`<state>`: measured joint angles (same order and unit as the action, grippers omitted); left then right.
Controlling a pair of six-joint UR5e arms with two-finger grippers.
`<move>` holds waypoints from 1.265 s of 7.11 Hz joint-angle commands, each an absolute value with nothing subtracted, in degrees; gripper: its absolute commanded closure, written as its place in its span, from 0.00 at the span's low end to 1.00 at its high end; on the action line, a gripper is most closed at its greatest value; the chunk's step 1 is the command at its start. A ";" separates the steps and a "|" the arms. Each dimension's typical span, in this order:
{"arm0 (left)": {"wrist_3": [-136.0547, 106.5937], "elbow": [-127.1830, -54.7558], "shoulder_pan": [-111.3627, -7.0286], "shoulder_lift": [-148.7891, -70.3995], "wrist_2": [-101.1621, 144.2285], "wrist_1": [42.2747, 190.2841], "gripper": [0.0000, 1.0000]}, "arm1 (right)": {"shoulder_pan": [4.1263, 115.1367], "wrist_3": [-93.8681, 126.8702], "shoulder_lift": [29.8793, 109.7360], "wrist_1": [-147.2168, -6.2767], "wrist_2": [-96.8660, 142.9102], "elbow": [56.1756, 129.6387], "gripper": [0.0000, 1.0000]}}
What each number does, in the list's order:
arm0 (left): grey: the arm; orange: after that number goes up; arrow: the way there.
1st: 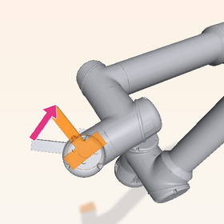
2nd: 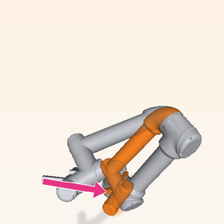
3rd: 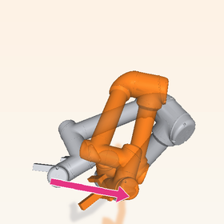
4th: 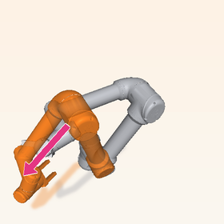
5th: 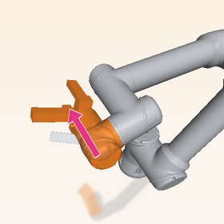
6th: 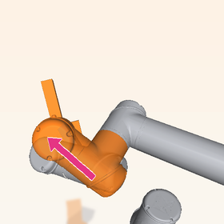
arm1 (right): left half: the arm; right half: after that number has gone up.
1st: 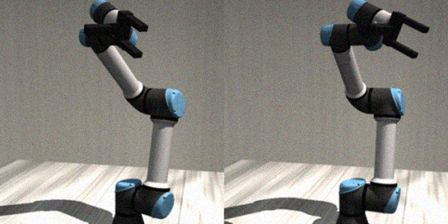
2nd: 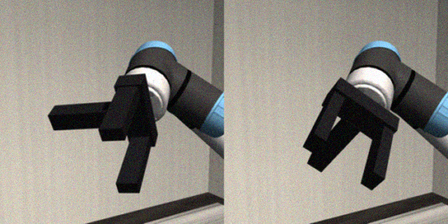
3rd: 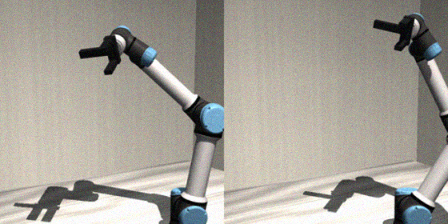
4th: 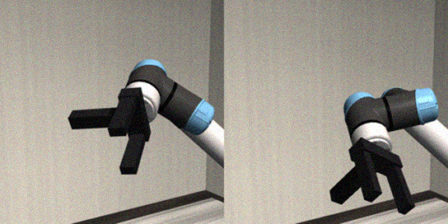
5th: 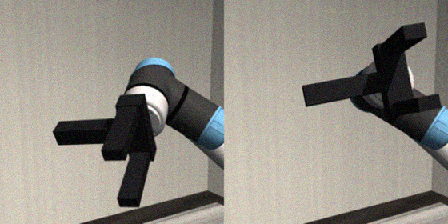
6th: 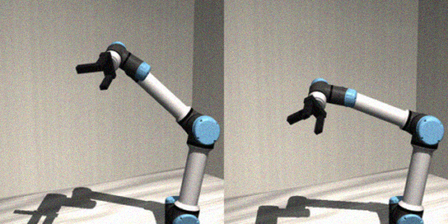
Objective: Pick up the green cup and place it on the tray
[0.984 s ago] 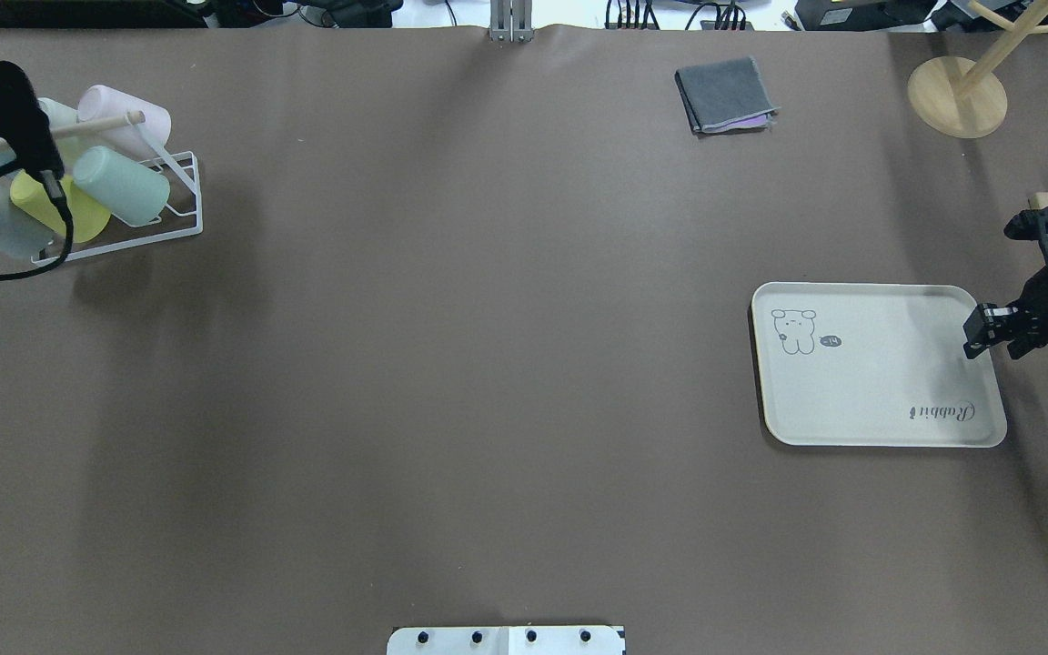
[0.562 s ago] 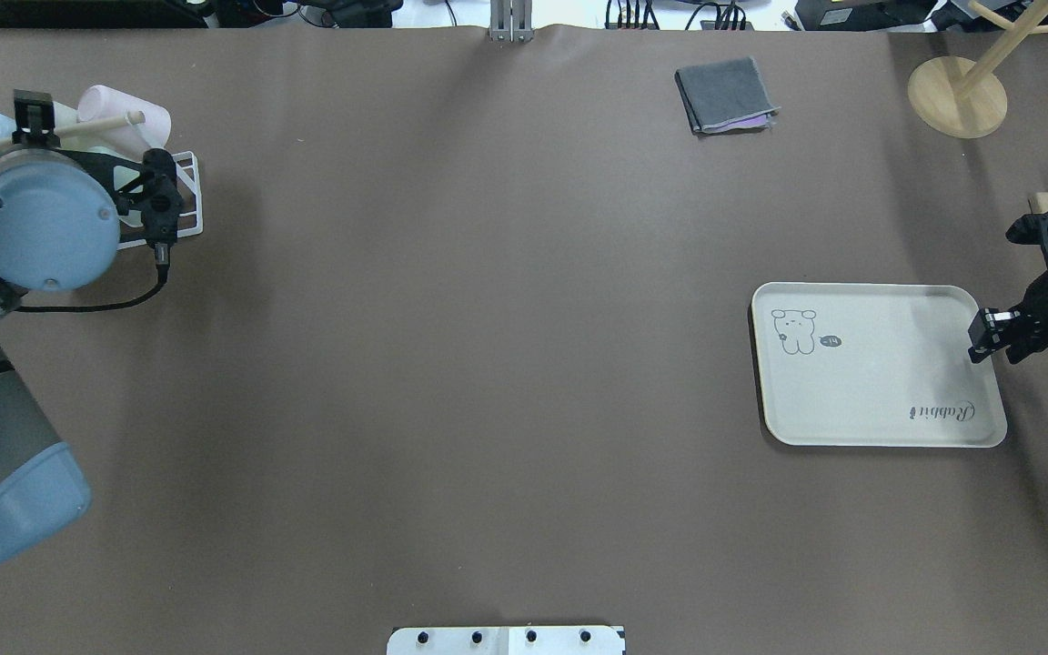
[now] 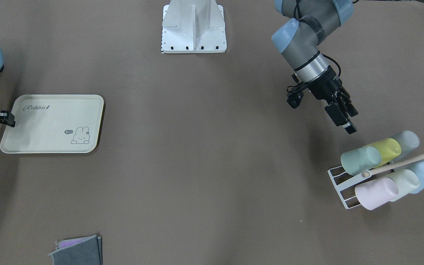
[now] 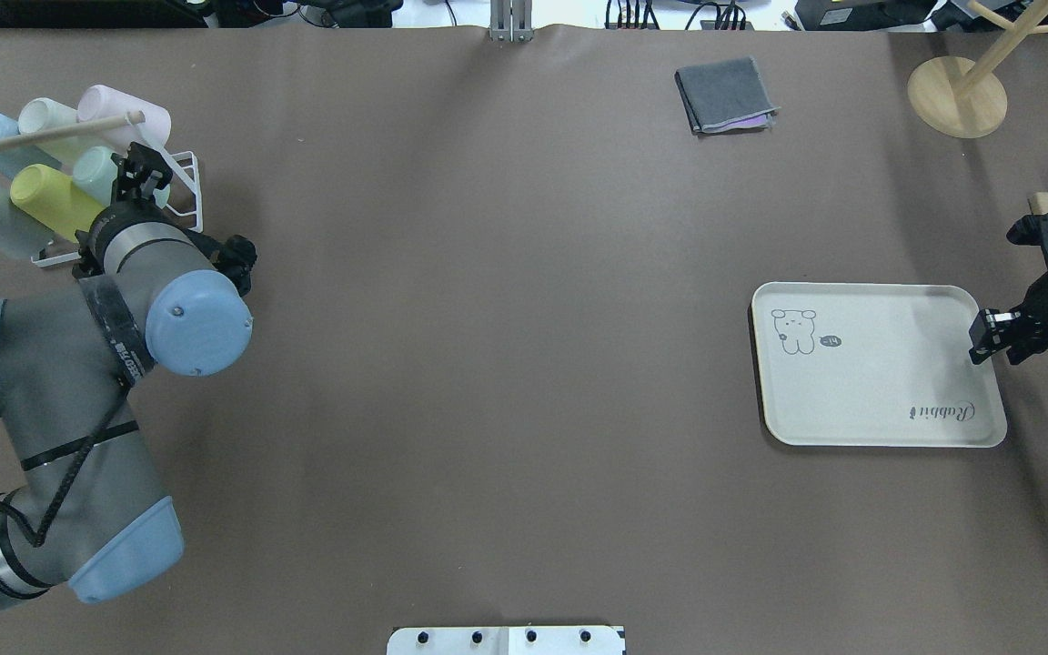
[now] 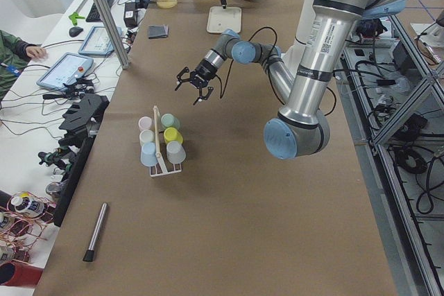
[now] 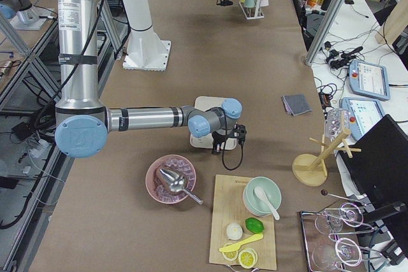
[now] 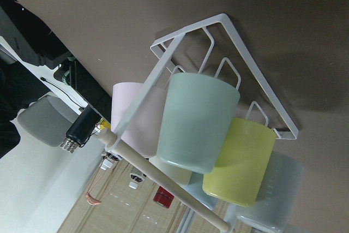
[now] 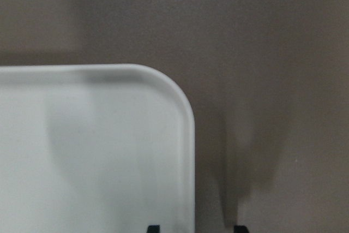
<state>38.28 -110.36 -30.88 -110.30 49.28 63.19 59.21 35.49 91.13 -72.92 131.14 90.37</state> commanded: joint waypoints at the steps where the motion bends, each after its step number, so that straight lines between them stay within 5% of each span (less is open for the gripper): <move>1: 47.60 -108.81 -29.71 -110.48 45.63 63.37 0.02 | 59.15 35.42 90.97 -72.60 131.22 90.00 0.46; 3: 49.21 -106.89 -28.75 -110.21 43.77 63.46 0.01 | 59.15 35.42 90.44 -72.60 131.31 89.30 0.46; 6: 49.66 -103.55 -28.04 -109.78 38.88 67.20 0.02 | 59.24 35.25 90.53 -72.51 131.40 89.73 0.64; 9: 50.27 -99.68 -27.95 -107.50 36.15 77.30 0.01 | 59.24 35.07 90.44 -72.51 131.31 89.82 0.65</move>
